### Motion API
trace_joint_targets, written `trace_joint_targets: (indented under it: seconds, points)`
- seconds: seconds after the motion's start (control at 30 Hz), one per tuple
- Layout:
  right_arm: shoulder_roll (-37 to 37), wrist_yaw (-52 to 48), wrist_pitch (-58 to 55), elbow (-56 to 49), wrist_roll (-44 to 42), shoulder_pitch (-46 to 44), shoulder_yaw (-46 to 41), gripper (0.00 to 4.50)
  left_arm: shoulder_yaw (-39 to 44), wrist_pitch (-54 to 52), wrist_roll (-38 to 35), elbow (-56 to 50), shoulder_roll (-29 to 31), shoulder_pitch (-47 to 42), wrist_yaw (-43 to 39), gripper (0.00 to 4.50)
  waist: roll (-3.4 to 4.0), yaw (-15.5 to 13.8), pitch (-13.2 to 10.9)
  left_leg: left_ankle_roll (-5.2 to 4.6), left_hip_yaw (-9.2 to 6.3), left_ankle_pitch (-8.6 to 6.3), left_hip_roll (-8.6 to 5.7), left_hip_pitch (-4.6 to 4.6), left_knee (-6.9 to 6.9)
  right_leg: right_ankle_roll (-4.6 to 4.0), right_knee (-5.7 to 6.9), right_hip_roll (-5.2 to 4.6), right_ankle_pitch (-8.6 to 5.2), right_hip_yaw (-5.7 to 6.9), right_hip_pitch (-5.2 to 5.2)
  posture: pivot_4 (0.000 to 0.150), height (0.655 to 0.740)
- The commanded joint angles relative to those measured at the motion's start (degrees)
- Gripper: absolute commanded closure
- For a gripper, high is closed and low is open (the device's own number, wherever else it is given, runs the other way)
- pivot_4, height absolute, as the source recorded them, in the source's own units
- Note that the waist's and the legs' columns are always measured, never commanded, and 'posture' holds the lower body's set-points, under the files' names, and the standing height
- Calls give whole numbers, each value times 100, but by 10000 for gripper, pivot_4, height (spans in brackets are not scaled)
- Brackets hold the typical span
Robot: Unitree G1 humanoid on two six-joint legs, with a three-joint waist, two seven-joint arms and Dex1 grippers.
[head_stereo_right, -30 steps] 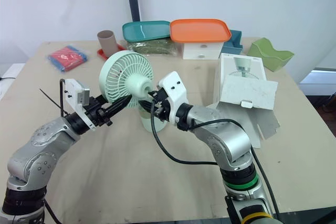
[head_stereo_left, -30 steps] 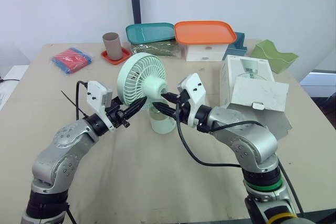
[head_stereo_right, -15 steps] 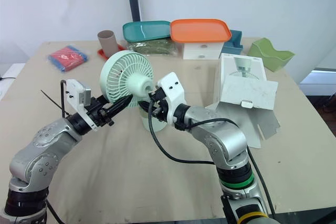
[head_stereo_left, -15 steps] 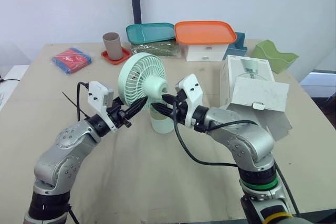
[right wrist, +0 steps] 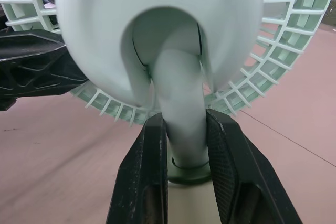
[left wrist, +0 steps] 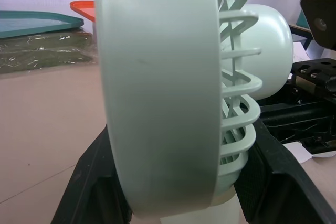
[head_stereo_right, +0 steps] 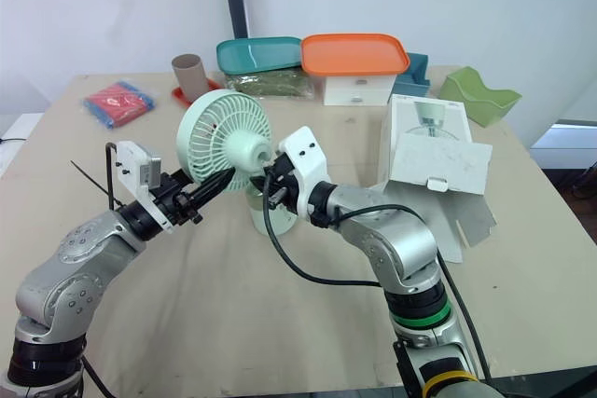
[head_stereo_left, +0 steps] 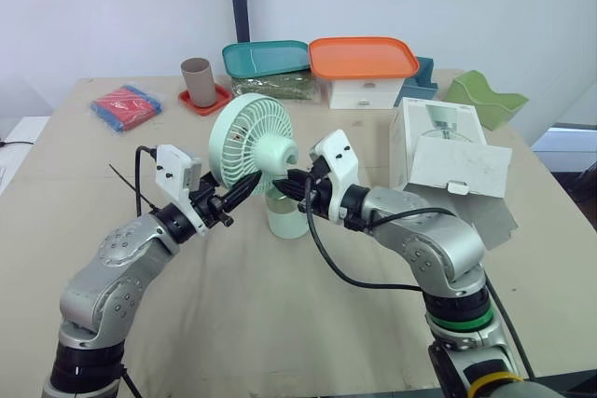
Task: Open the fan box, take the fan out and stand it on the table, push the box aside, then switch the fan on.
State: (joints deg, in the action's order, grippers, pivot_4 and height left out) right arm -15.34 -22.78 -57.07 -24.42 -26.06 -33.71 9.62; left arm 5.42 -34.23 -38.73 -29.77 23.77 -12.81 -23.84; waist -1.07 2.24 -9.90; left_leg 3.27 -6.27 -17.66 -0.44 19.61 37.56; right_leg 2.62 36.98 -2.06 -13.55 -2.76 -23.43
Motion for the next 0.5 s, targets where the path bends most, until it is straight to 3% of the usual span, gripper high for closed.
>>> trace_joint_targets:
  seconds: [0.03, 0.17, 0.23, 0.27, 0.3, 0.4, 0.5]
  points:
    - [121, -54, 83, -124, -72, -89, 79, 40010, 25, 64, -137, -318, -34, -88, -46, 26020, 0, 1, 0, 0, 0, 0, 0, 0, 0, 0, 0, 0, 0, 0, 0, 1500, 7400]
    - [107, -77, 93, -106, -31, -91, 99, 40010, 6, 38, -159, -299, -33, -106, -56, 26020, 0, 2, 0, 0, 0, 0, 0, 0, 0, 0, 0, 0, 0, 0, 0, 1500, 7400]
    - [99, -79, 100, -94, -12, -90, 102, 40010, 28, -20, -248, -310, -36, -87, -61, 14490, 0, 3, 0, 0, 0, 0, 0, 0, 0, 0, 0, 0, 0, 0, 0, 1500, 7400]
    - [101, -79, 100, -87, -12, -91, 97, 40010, 40, -37, -276, -313, -37, -80, -61, 14030, 0, 4, 0, 0, 0, 0, 0, -1, 0, 0, 0, 0, 0, 0, 0, 1500, 7400]
    - [101, -80, 111, -75, -3, -93, 97, 40010, 47, -31, -274, -312, -24, -73, -74, 8908, 0, 4, 0, 0, 0, 0, 0, -1, 0, 0, 0, 0, 0, 0, 0, 1500, 7400]
    - [87, -96, 151, -40, 21, -94, 89, 40010, 100, 22, -258, -286, 55, -65, -121, 303, 0, 33, 0, 0, 0, 0, 1, -1, 0, 0, 0, 0, 0, 0, 0, 1500, 7400]
    - [40, -150, 220, 11, 33, -90, 74, 40010, 217, 5, -323, -266, 208, -17, -264, 303, 1, 46, 1, 0, 1, 0, 1, -2, 0, 0, 0, 1, 0, -1, 0, 1500, 7400]
